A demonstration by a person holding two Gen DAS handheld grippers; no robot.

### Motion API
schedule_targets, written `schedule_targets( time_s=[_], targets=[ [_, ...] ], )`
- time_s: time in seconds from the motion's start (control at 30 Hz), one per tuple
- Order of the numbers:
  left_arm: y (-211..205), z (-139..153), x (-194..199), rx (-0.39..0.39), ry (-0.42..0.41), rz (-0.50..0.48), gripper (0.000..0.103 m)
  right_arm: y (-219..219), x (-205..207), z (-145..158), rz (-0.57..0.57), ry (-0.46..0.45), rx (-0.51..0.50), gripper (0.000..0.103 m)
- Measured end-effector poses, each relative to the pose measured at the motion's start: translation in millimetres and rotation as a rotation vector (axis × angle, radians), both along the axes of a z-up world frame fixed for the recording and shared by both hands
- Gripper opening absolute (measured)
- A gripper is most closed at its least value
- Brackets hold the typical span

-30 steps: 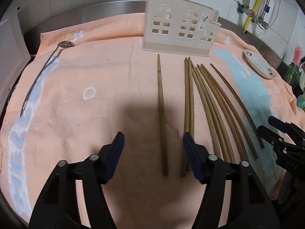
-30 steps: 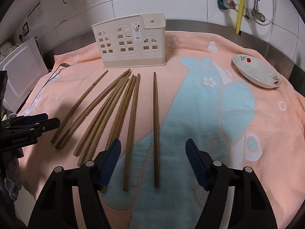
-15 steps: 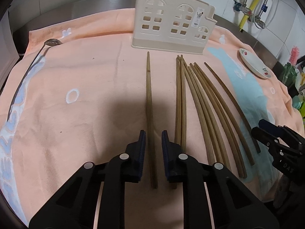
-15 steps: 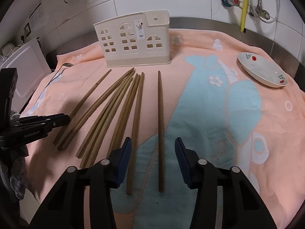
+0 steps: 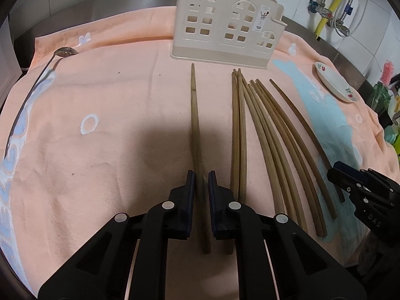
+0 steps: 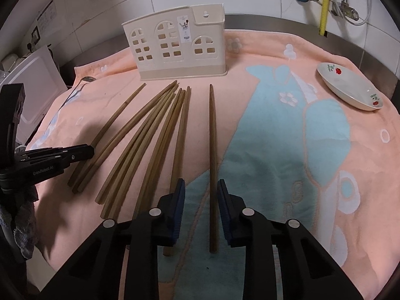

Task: Organize utensils
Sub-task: 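Lower the right tool onto a wooden chopstick and close its fingers, then lift the chopstick with the right tool and lower it into the cream caddy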

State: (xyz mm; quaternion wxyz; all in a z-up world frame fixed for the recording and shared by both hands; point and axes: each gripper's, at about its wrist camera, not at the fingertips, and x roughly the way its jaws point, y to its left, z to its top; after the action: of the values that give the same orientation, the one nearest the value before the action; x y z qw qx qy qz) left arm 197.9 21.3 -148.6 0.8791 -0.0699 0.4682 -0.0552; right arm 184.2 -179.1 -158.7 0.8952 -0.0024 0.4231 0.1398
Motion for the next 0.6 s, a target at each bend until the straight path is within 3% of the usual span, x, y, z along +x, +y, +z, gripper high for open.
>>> schedule_targets(
  time_s=[0.33, 0.4, 0.6],
  targets=[
    [2.5, -1.9, 2.3, -0.027, 0.012, 0.014, 0.010, -3.0, 3.2, -5.9, -0.024, 0.011, -0.011, 0.013],
    [2.0, -2.3, 3.6, -0.027, 0.011, 0.015, 0.010, -3.9, 2.9, -6.7, -0.032, 0.005, -0.020, 0.007],
    [2.3, -1.5, 4.0, -0.014, 0.008, 0.025, 0.006, -5.4, 0.0, -5.2, -0.039, -0.004, -0.005, 0.007]
  ],
)
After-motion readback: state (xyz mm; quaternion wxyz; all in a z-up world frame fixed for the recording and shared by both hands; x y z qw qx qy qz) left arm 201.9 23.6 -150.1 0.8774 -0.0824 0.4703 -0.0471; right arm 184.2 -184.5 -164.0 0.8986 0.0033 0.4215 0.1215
